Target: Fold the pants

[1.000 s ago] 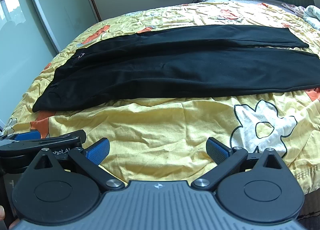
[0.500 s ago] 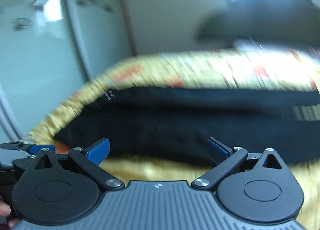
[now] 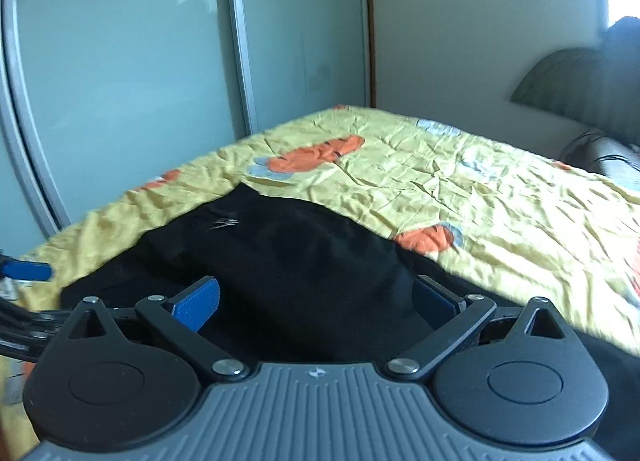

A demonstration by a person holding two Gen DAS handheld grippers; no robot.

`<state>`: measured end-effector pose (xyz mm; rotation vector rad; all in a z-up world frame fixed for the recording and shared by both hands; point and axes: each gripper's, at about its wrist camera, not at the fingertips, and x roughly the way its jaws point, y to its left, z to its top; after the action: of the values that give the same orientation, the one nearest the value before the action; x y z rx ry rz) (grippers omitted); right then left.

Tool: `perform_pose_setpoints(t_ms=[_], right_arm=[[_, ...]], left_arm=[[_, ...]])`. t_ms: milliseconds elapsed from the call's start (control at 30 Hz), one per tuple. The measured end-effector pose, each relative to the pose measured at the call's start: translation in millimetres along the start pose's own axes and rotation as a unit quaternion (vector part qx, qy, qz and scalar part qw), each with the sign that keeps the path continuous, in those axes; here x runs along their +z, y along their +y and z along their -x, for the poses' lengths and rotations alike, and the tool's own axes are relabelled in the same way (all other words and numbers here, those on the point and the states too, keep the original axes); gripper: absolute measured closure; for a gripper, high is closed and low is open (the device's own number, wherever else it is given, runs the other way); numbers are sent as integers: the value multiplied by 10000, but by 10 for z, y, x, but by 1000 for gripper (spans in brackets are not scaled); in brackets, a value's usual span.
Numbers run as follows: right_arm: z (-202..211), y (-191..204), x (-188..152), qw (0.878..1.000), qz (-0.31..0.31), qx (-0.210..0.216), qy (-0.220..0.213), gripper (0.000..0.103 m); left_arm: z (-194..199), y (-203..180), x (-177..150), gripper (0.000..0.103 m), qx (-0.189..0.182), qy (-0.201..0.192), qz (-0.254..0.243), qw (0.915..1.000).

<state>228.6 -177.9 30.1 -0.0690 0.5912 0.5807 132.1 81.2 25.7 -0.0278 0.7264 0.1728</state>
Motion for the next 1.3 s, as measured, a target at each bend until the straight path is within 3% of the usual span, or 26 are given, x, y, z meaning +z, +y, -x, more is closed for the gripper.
perform_pose_setpoints(t_ms=[167, 233, 300, 367, 533, 600, 700, 767, 800, 933, 1000, 1100, 1167, 1200, 1233, 1267, 1300], right_arm=[[-743, -376, 304, 9980, 137, 413, 452, 1], [-1039, -474, 397, 9961, 127, 627, 608, 8], [-1327, -536, 482, 9940, 184, 738, 784, 26], [-1582, -593, 533, 9911, 200, 915, 942, 37], [-1910, -614, 565, 9832, 477, 1287, 1206, 47], [-1868, -566, 567, 9810, 630, 1379, 1212, 81], [-1687, -357, 493, 9808, 1330, 1022, 990, 95], [-1512, -97, 394, 9743, 2060, 578, 709, 97], [-1409, 67, 314, 9656, 2517, 356, 546, 97], [-1052, 628, -42, 9206, 3900, -204, 13, 96], [-945, 796, -177, 9039, 4261, -339, -161, 96], [-820, 898, -303, 8945, 4429, -465, -388, 96], [-770, 918, -319, 8975, 4354, -505, -488, 96], [-754, 921, -322, 8991, 4314, -519, -528, 96], [-738, 937, -319, 9000, 4289, -532, -562, 96], [-721, 948, -311, 9018, 4248, -534, -584, 96], [-710, 948, -299, 9049, 4183, -530, -586, 96]], left_arm=[[-268, 57, 216, 4, 70, 182, 198, 9996], [-368, 70, 284, 4, 81, 264, 241, 9993], [-469, 73, 347, 4, 110, 332, 242, 9991], [-565, 58, 416, 4, 133, 376, 187, 9990], [-785, -23, 654, 4, 34, 456, 118, 9989], [-877, -40, 807, 4, -188, 491, 300, 9982], [-1082, -56, 1069, 4, -698, 590, 785, 9927], [-1253, -17, 1207, 5, -1123, 805, 1266, 9823], [-1354, 21, 1258, 5, -1423, 925, 1590, 9726], [-1697, 167, 1303, 6, -2277, 1411, 2843, 9206], [-1807, 194, 1306, 7, -2425, 1513, 3088, 9072], [-1949, 199, 1291, 16, -2594, 1683, 3278, 8927], [-2045, 209, 1253, 36, -2791, 1842, 3484, 8757], [-2085, 208, 1230, 41, -2860, 1923, 3591, 8673], [-2110, 206, 1204, 54, -2851, 2002, 3674, 8623], [-2115, 200, 1177, 69, -2821, 2036, 3703, 8613], [-2110, 200, 1151, 78, -2811, 2033, 3678, 8627]])
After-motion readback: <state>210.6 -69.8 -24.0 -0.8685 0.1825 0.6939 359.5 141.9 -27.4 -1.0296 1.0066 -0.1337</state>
